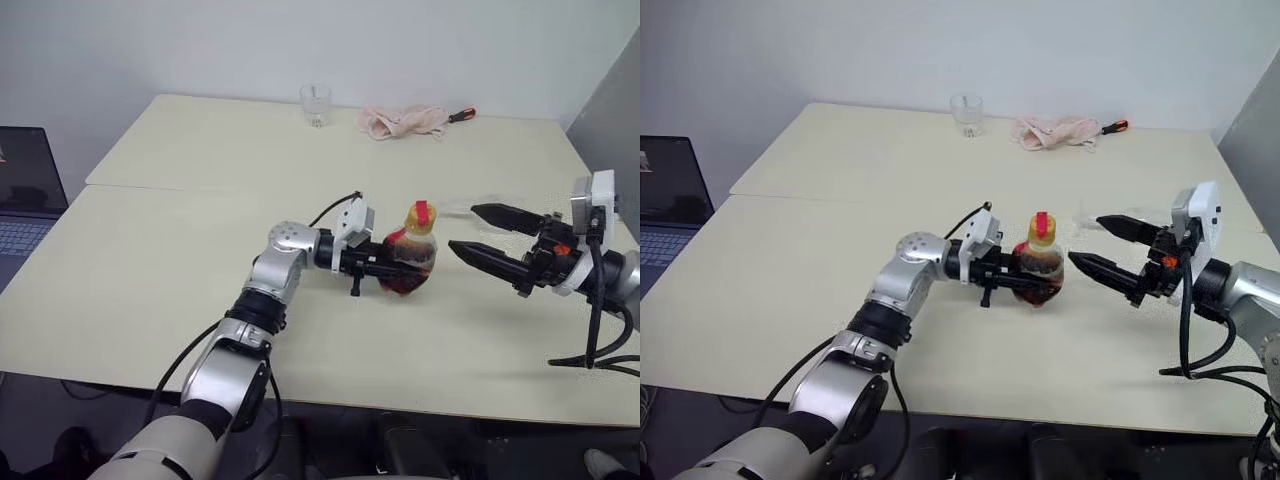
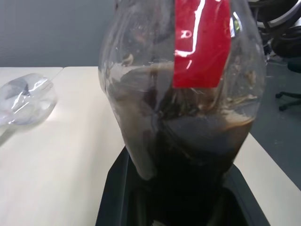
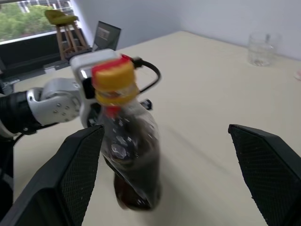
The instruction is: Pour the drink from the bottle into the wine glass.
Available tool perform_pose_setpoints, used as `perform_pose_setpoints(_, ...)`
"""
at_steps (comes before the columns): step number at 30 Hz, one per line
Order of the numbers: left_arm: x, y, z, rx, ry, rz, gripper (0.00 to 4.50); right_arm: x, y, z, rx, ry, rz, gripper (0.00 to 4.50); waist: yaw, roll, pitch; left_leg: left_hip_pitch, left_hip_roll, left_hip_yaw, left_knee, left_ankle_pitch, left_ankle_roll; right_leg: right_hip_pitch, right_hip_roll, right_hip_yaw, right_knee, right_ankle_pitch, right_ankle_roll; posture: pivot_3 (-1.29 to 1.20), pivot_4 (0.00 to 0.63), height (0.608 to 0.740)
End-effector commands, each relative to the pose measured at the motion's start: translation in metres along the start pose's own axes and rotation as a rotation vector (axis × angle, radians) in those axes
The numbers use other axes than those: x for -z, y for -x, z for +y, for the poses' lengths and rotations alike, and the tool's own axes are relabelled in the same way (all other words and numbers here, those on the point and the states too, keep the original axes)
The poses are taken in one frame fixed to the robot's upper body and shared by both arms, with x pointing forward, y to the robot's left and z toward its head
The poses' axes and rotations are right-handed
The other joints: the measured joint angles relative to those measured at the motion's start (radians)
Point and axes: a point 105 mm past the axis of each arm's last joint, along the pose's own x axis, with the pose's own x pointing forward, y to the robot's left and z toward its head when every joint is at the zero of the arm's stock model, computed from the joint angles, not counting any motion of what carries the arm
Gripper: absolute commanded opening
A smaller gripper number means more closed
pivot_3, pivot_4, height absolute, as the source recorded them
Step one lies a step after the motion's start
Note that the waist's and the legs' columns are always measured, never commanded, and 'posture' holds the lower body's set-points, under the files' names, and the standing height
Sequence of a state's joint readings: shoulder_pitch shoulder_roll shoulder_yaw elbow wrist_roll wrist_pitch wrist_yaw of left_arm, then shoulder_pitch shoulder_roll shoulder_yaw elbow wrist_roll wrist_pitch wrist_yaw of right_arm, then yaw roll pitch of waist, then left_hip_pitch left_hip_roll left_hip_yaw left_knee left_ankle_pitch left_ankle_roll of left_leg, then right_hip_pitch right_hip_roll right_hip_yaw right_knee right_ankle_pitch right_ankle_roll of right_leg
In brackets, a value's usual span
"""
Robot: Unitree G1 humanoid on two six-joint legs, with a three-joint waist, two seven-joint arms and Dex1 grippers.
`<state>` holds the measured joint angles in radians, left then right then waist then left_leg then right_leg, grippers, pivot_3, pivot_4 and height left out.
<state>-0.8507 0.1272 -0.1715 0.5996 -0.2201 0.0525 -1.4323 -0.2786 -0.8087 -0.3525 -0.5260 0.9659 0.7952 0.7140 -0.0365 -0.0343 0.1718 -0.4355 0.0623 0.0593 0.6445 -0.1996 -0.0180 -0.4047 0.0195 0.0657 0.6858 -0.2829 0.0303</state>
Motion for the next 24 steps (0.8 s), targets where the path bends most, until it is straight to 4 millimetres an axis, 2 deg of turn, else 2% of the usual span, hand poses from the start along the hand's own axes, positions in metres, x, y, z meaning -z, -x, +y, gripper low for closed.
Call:
perform_pose_setpoints(1,-0.017,-0.004,0.002,0.019,-0.068,-0.025,0.67,-0.009,-0.01,0.006,-0.009,0.038,-0.023,4.5,0.002,0.0,0.0,0.0,0.0,0.0,0.0,0.0,0.0,0.0,0.0,0.0,0.0,0.0,0.0,0.0,0.15,0.74)
perform_pose_setpoints(5,-0.017,-0.004,0.002,0.02,-0.07,-0.025,0.67,-0.014,-0.025,0.005,0.012,0.037,-0.044,4.5,0.004,0.0,0.0,0.0,0.0,0.001,0.0,0.0,0.0,0.0,0.0,0.0,0.0,0.0,0.0,0.0,0.15,0.74)
perform_pose_setpoints(9,-0.016,-0.003,0.001,0.022,-0.071,-0.024,0.67,-0.01,-0.037,0.004,0.016,0.021,-0.04,4.5,0.006,0.0,0.0,-0.001,0.0,0.001,0.0,0.0,0.0,0.0,-0.001,0.0,-0.001,0.0,0.0,0.0,0.15,0.74)
perform_pose_setpoints(17,-0.017,-0.001,0.002,0.015,-0.074,-0.021,0.67,-0.01,-0.051,0.004,-0.009,0.01,-0.058,4.5,0.006,0.0,0.0,-0.001,0.0,0.001,0.0,0.0,0.0,0.0,-0.001,0.0,-0.001,0.0,0.0,0.0,0.15,0.74)
perform_pose_setpoints(24,-0.015,0.001,0.002,0.008,-0.072,-0.018,0.67,-0.013,-0.06,-0.006,0.015,0.003,-0.08,4.5,0.006,0.0,0.0,-0.001,0.0,0.001,0.0,0.0,0.0,0.0,-0.001,-0.001,-0.001,0.0,-0.001,0.0,0.15,0.74)
